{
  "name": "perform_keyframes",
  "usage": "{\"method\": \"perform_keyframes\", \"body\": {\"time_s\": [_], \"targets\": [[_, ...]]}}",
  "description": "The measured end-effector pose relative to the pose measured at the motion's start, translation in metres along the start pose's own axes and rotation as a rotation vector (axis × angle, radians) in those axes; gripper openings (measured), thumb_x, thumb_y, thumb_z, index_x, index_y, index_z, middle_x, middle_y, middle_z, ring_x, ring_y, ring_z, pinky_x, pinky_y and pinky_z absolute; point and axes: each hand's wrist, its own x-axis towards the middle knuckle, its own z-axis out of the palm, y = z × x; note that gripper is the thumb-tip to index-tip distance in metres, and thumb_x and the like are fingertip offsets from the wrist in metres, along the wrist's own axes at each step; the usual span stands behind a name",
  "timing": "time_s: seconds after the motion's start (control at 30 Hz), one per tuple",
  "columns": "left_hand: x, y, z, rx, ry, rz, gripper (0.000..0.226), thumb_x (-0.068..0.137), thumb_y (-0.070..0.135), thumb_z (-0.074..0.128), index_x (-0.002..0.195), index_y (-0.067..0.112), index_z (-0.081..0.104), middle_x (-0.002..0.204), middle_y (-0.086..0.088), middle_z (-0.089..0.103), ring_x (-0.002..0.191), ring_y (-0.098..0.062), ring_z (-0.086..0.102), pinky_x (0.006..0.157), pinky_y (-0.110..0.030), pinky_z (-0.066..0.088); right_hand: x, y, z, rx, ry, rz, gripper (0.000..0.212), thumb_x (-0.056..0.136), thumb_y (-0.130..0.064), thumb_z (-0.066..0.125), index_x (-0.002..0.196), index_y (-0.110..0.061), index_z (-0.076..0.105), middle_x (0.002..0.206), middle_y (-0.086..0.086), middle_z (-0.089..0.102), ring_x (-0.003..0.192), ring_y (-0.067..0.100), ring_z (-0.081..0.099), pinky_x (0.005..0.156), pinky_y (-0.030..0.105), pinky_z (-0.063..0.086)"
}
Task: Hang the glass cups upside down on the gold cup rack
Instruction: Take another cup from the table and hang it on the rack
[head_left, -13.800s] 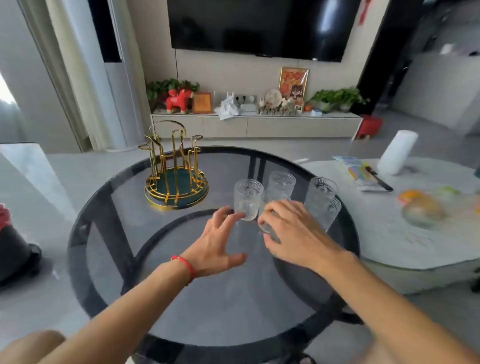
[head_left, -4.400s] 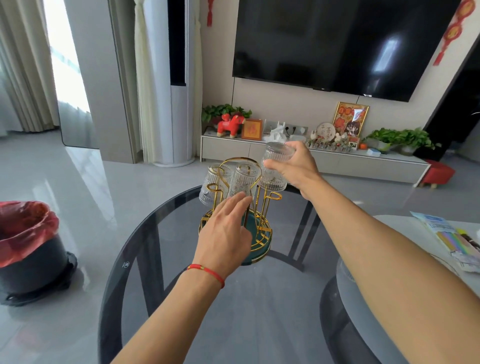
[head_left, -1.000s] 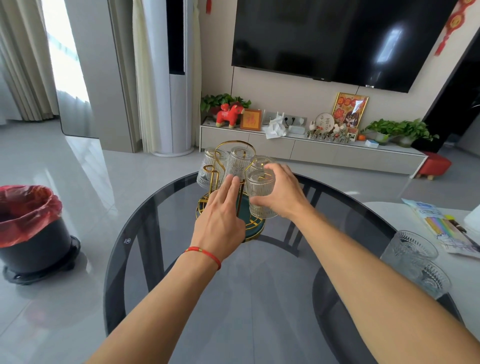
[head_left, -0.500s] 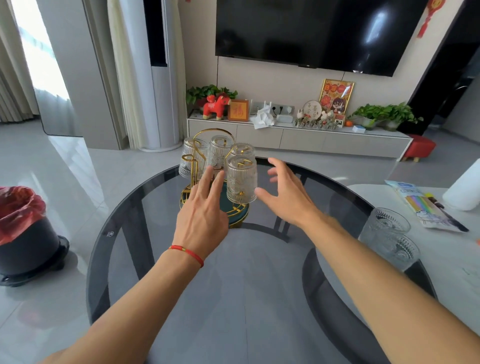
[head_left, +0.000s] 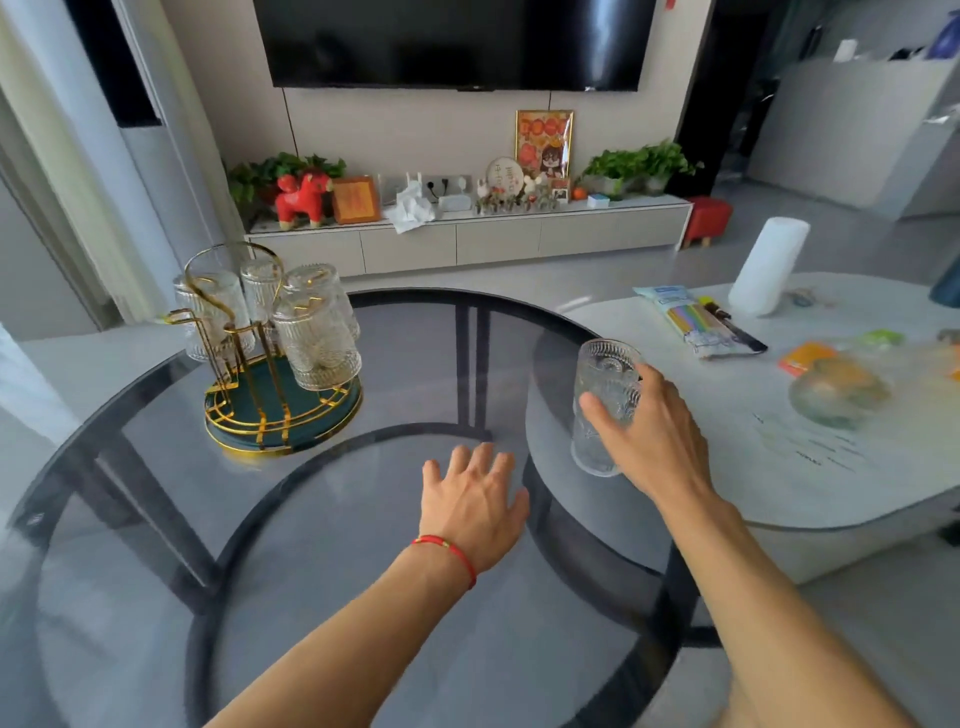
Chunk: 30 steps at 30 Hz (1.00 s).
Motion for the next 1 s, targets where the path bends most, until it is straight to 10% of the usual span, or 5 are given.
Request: {"method": "perform_keyframes", "body": {"time_s": [0.33, 0.53, 0.7, 0.83, 1.0], "targets": [[0.002, -0.003, 0.005, -0.006, -0.002, 0.0, 0.071, 0.092, 0.068, 0.034, 0.15, 0.027, 0.035, 0.159, 0.002, 0.037, 0.143, -0.026, 0.033, 0.115, -0.051, 0.025, -0.017, -0.005, -0.005, 0.048, -0.11, -0.064, 0.095, 0.074, -0.065, 0.071, 0.154, -0.03, 0.03, 0.144, 0.007, 0.058, 0.128, 0.03, 0.059, 0.097, 0.045, 0.05], [-0.026, -0.03, -0.02, -0.683, -0.044, 0.025, 0.09, 0.074, 0.065, 0.075, 0.147, 0.028, 0.038, 0.134, 0.01, 0.058, 0.131, -0.018, 0.052, 0.103, -0.012, 0.038, -0.046, -0.038, 0.0, 0.568, -0.408, 0.035, 0.074, 0.064, -0.061, 0.072, 0.133, -0.037, 0.059, 0.127, -0.011, 0.065, 0.115, 0.008, 0.064, 0.095, 0.041, 0.057], [-0.059, -0.086, -0.051, -1.14, 0.1, -0.067, 0.075, 0.061, 0.045, 0.094, 0.126, 0.027, 0.06, 0.12, 0.004, 0.072, 0.11, -0.014, 0.071, 0.092, -0.033, 0.06, -0.054, -0.072, 0.017, 0.954, -0.723, 0.075, 0.056, 0.077, -0.04, 0.072, 0.127, -0.015, 0.064, 0.125, 0.014, 0.074, 0.112, 0.026, 0.074, 0.093, 0.05, 0.062], [-0.08, -0.13, -0.083, -1.141, 0.182, -0.046, 0.081, 0.061, 0.051, 0.092, 0.134, 0.032, 0.062, 0.124, 0.0, 0.07, 0.114, -0.018, 0.068, 0.09, -0.033, 0.059, -0.048, -0.104, 0.021, 0.698, -0.973, -0.147, 0.047, 0.079, -0.033, 0.064, 0.126, -0.028, 0.069, 0.124, -0.005, 0.076, 0.12, 0.014, 0.068, 0.103, 0.037, 0.054], [-0.088, -0.173, -0.118, -1.042, 0.258, -0.039, 0.082, 0.068, 0.047, 0.087, 0.142, 0.03, 0.056, 0.12, -0.002, 0.067, 0.106, -0.019, 0.068, 0.09, -0.038, 0.061, -0.055, -0.177, 0.037, 0.264, -0.902, -0.493, 0.07, 0.075, -0.047, 0.082, 0.138, -0.045, 0.051, 0.134, -0.021, 0.065, 0.121, 0.001, 0.063, 0.108, 0.035, 0.05]]}}
